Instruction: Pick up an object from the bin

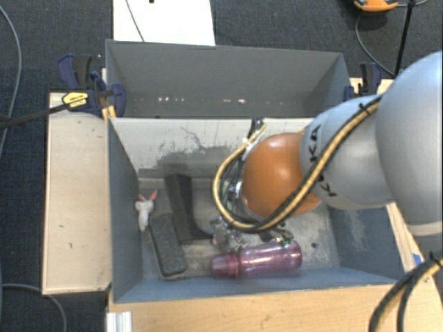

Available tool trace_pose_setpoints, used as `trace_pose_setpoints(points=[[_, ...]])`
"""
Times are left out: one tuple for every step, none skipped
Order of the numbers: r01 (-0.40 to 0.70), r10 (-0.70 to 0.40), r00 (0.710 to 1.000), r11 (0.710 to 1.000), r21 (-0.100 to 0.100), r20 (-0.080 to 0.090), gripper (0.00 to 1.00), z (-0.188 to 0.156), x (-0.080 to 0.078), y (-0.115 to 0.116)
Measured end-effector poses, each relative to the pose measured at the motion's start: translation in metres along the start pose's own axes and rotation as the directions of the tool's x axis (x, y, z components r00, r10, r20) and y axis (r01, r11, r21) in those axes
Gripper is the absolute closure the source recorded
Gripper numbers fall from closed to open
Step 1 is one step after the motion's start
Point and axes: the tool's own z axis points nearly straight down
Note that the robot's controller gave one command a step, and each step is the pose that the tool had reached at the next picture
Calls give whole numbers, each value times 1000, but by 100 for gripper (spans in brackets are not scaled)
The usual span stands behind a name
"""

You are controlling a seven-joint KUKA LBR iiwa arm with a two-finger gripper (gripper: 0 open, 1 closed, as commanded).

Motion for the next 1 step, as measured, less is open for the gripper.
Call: trace_pose_setpoints(points=[[0, 0, 1000, 1000, -3, -5, 100, -8, 1, 1]])
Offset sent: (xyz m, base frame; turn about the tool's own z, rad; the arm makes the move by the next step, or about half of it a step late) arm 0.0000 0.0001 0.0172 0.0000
